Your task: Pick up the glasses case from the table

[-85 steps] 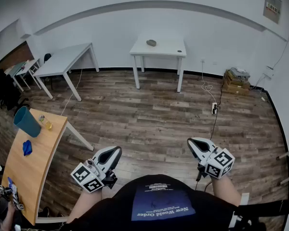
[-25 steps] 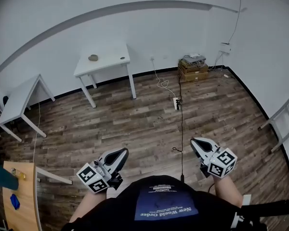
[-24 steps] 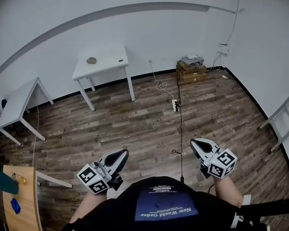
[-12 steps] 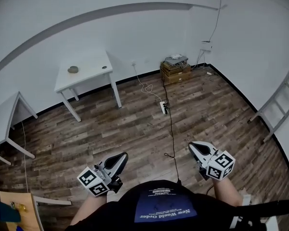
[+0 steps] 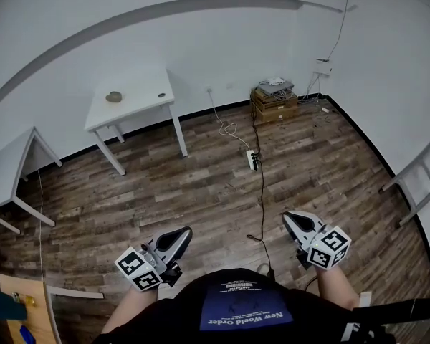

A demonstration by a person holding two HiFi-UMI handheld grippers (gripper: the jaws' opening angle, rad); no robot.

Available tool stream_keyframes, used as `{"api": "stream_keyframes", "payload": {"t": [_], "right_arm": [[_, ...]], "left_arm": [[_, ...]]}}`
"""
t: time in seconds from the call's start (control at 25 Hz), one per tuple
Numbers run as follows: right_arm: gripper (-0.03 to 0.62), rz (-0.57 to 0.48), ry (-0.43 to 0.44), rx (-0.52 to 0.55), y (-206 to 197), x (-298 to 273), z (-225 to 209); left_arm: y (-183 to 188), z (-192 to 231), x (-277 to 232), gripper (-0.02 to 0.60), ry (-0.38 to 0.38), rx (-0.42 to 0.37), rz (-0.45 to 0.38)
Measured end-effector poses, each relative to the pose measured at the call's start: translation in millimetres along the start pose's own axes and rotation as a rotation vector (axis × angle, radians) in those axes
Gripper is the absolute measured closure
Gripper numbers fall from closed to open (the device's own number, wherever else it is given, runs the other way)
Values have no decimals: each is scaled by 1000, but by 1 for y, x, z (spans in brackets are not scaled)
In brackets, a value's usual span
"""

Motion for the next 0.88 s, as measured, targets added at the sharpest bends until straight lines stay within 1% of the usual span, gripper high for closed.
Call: {"api": "stream_keyframes", "payload": {"t": [0.12, 0.2, 0.36, 0.52, 0.68, 0.76, 0.88], "right_arm": [[592, -7, 50, 3, 1, -6, -60], [592, -7, 76, 11, 10, -7, -104], [592, -29, 98, 30, 36, -1, -187], [592, -27, 101, 21, 40, 13, -259], [592, -21, 75, -5, 38, 21, -311], [592, -22, 72, -7, 39, 18, -330], [592, -16, 67, -8, 38, 9, -351]], "left_arm": [[-8, 4, -46, 584, 52, -24, -11], [-12, 4, -85, 584, 75, -19, -33], [-23, -1, -170, 584, 70, -8, -41], [-35, -1, -243, 584, 64, -16, -41], [-43, 7, -292, 584, 57, -6, -22], [-46, 15, -311, 584, 52, -4, -5], [-48, 34, -333, 584, 51, 8, -1]]}}
Point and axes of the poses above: the fingertips, and each gripper's own axes: x backward along the fingers, z to its left, y out of its top, the point moved 10 cm from there along x, backward along the fingers, and after that the axes turned 4 degrees about -z, right-handed, at the moved point
